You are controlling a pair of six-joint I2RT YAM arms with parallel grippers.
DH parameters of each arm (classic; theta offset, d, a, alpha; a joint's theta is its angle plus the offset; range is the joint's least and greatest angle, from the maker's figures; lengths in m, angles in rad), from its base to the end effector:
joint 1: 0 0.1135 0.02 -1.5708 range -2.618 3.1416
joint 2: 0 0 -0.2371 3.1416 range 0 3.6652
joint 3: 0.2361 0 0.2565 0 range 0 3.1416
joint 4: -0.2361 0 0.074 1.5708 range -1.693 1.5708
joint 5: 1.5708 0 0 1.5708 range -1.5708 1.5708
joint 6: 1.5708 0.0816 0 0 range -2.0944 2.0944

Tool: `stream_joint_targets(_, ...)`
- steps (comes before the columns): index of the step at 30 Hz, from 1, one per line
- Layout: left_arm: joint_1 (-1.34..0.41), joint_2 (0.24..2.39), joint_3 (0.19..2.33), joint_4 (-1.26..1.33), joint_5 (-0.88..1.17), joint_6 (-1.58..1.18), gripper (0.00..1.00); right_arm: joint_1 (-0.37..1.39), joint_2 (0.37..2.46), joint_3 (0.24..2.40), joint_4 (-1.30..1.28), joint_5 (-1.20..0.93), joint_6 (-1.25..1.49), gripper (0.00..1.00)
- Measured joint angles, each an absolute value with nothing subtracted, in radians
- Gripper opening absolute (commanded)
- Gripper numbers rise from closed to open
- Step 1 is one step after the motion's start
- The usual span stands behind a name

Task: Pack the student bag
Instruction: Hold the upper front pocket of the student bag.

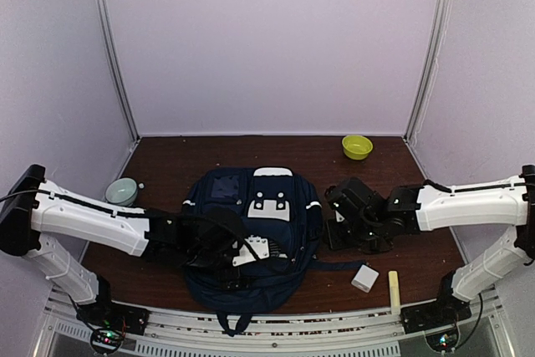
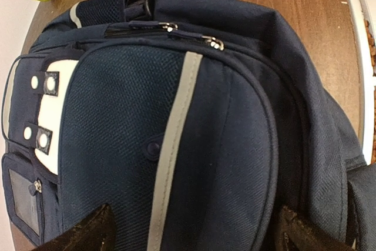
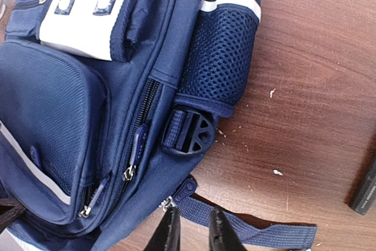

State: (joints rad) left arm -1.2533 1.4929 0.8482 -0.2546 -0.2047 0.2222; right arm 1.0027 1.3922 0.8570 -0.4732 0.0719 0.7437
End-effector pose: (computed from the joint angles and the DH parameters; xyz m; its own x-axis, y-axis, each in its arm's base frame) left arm 0.1196 -0.3109 0.1275 -0.0421 0.8193 -0.5718 0.9227 0.2514 0.2923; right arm 0.1695 0.2547 0.1398 -0.8902 -0.1396 -0.4336 -0.2954 0.9015 0.3163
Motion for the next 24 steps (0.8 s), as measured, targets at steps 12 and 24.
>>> stream_joint_targets(12,-1.304,1.575,0.888,-0.281,-0.304,0.26,0.57,1.003,1.37,0.843,-0.464,0.072,0.743,0.25)
stream_joint_targets(24,-1.316,1.557,0.927,-0.316,-0.297,0.284,0.0,1.003,1.341,0.832,-0.455,0.072,0.734,0.25)
